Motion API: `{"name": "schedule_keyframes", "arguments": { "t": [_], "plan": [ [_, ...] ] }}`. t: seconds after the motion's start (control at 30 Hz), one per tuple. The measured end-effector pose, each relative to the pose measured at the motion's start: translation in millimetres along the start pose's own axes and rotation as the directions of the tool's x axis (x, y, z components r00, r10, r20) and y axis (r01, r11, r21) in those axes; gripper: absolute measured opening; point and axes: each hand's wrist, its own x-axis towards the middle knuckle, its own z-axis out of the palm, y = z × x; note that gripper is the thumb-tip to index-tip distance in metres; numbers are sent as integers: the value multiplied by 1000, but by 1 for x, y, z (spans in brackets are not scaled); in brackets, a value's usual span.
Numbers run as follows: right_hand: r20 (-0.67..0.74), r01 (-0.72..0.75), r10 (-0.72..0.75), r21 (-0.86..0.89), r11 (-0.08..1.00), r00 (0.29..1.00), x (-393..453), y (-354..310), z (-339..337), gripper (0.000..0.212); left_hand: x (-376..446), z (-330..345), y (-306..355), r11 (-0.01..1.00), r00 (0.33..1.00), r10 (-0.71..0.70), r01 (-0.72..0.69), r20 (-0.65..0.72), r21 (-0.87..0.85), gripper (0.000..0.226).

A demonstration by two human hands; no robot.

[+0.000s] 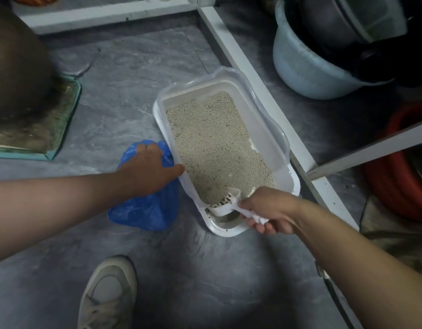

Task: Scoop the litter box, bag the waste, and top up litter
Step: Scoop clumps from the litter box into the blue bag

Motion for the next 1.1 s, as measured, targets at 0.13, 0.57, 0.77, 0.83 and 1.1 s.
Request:
{"name": "schedule_keyframes", "arguments": {
  "t": [0.13, 0.57, 0.77, 0.83, 1.1],
  "plan": [
    [-93, 119, -115, 40, 992, 989, 12, 15, 18, 31, 1, 1, 1, 1000, 1000, 7, -7, -1, 10, 87],
    [-120, 232, -216, 146, 962, 969, 54, -7, 26, 30, -2, 0, 7, 999, 999, 42, -42, 2, -13, 71],
    [-178, 267, -240, 151, 952, 954, 72, -36, 30, 31, -3, 1, 8, 996, 996, 82, -82, -17, -23, 62],
    [-192, 296, -265, 154, 943, 945, 78, -45, 29, 29, -3, 1, 9, 996, 996, 84, -84, -16, -31, 58],
    [-204, 336, -297, 197, 921, 933, 93, -79, 25, 32, -1, 0, 12, 991, 990, 136, -136, 25, -6, 54]
  ]
}}
